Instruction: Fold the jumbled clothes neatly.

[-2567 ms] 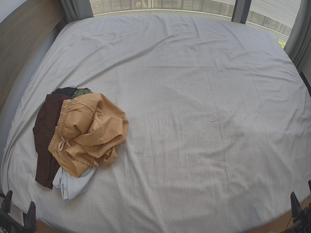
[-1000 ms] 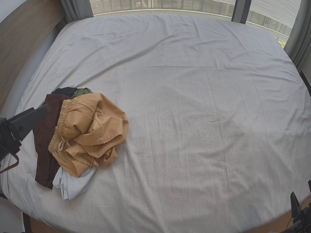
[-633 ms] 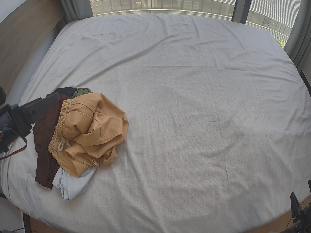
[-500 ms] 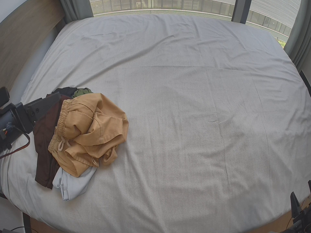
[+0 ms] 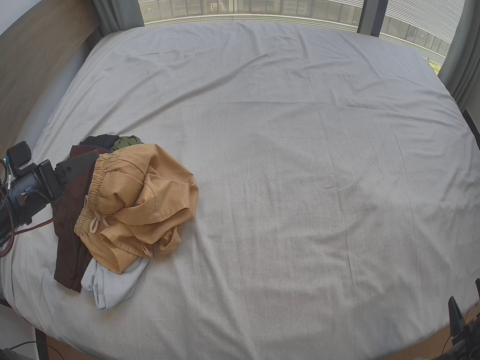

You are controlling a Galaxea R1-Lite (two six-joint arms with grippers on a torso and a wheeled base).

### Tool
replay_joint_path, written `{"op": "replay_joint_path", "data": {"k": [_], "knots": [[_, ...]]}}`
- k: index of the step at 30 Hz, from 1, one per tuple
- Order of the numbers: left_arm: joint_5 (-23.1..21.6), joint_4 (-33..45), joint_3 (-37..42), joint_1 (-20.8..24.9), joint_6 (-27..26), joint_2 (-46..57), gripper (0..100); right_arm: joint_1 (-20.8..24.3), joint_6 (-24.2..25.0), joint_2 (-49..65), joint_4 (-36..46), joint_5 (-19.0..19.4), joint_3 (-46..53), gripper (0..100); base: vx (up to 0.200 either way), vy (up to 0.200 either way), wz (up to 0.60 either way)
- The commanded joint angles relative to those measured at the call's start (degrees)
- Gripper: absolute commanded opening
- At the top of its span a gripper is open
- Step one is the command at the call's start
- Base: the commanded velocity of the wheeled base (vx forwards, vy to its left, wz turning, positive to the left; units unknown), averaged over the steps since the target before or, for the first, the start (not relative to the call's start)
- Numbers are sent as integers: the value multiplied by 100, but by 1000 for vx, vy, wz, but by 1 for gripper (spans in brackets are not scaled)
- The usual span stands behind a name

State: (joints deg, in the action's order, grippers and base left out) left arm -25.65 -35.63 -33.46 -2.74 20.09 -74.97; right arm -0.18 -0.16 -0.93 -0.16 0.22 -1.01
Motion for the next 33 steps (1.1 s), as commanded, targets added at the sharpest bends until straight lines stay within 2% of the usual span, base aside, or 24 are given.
{"op": "replay_joint_path", "data": {"k": [1,7,14,25,33], "knots": [[-98,-172,15,-112,109,-369,100,1,-2,93,-2,4,101,100,0,0,0],[-327,-814,68,-411,109,-879,100,1,7,93,-11,4,101,100,0,0,0],[-652,-1192,182,-526,127,-1301,100,1,7,93,-11,4,101,100,0,0,0],[-678,-1499,33,-613,127,-1898,100,1,7,93,-11,4,101,100,0,0,0],[-801,-2194,-99,-605,171,-2549,100,1,7,93,-11,4,101,100,0,0,0]]}}
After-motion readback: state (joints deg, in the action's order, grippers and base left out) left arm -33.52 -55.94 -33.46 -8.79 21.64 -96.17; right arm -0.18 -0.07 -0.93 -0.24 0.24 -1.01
